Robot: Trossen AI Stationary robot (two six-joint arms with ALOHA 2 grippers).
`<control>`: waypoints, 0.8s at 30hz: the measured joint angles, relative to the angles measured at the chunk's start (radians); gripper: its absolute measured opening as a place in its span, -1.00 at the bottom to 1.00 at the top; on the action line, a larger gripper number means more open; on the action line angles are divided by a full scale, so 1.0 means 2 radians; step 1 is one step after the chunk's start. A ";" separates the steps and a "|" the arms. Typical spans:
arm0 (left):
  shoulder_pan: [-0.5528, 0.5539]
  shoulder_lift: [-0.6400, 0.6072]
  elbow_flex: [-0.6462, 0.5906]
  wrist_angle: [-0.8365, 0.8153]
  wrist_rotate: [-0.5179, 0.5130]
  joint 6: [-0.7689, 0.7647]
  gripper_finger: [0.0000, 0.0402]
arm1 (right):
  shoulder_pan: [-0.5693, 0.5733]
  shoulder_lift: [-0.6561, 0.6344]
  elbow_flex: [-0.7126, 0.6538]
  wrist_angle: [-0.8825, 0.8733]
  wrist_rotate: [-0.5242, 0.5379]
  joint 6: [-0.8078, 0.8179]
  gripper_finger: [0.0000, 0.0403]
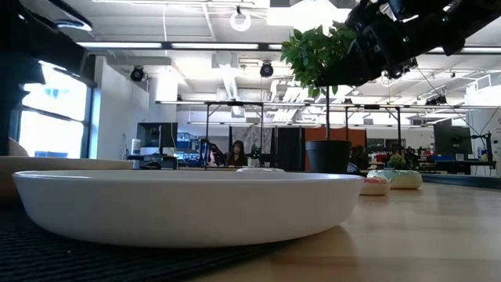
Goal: Pick & Place donuts
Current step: Put the top small pink donut on the left white plate
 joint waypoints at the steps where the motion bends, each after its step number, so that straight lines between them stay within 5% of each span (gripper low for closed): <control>1: 0.004 0.004 0.000 0.000 -0.001 0.000 -0.93 | 0.000 0.000 0.000 0.002 0.000 0.000 -0.08; 10: 0.024 0.020 0.000 0.007 -0.002 0.004 -0.87 | 0.000 0.000 0.000 0.010 -0.027 0.011 -0.08; 24: 0.024 0.020 0.029 0.000 -0.008 0.040 -0.09 | 0.000 0.000 0.000 0.025 -0.026 0.012 -0.08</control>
